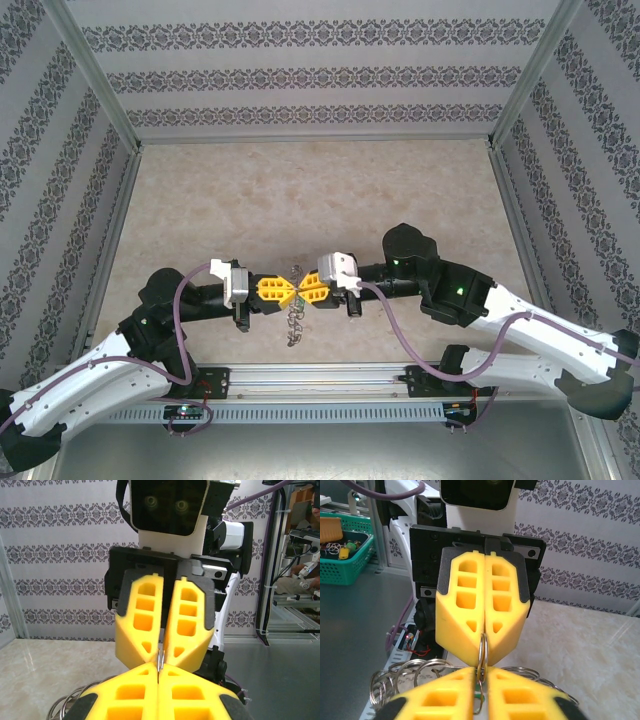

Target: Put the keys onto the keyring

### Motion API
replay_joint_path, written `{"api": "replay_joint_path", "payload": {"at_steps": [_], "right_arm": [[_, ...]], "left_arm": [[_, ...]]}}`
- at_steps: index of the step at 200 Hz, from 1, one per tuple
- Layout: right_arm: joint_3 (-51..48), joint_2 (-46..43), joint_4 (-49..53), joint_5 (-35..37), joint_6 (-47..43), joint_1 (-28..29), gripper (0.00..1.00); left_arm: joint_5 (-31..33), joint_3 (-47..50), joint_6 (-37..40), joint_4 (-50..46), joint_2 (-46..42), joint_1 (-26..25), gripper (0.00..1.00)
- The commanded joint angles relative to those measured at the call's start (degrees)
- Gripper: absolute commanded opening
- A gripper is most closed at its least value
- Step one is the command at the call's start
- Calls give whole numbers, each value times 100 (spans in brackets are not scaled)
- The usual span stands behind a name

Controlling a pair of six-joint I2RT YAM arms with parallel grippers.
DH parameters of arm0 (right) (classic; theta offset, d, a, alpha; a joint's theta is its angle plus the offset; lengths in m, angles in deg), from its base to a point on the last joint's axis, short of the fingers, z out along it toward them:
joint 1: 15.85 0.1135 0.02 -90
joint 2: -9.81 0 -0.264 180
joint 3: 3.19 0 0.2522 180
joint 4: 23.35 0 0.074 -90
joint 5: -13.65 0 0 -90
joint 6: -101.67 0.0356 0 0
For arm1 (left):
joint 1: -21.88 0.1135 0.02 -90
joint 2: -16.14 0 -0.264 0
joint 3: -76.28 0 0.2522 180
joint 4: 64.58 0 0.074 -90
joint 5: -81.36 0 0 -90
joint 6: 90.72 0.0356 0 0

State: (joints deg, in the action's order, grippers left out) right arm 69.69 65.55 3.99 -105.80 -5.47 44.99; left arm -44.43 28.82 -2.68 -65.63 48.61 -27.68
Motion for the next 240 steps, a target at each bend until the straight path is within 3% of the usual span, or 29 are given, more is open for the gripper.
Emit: {"api": "replay_joint_path", "payload": {"at_steps": [1,18,39,50,79,113,154,240], "right_arm": [[-25,15,-146,26,79,-63,7],[-6,-19,-137,53,66,-75,0],[28,-70,-107,115,28,-72,0],[91,-82,-4,183,-22,-79,0],[506,123,769,555,-333,-64,0],[982,518,1480,872,-658,-4,0],[1375,946,2016,1152,-869,208,0],[1284,696,1879,724,-861,223,0]], "left_arm": [[-11,-45,28,285,-122,-62,0],[1,-58,20,252,-127,-61,0],[104,-119,46,20,-87,-62,0],[276,-333,224,-603,-21,-62,0],[765,-969,783,-2281,182,-62,21],[1094,-1619,1328,-3539,542,-62,22],[1054,-1874,1519,-3703,918,-62,20],[1200,-1762,1678,-3792,937,-76,17]]}}
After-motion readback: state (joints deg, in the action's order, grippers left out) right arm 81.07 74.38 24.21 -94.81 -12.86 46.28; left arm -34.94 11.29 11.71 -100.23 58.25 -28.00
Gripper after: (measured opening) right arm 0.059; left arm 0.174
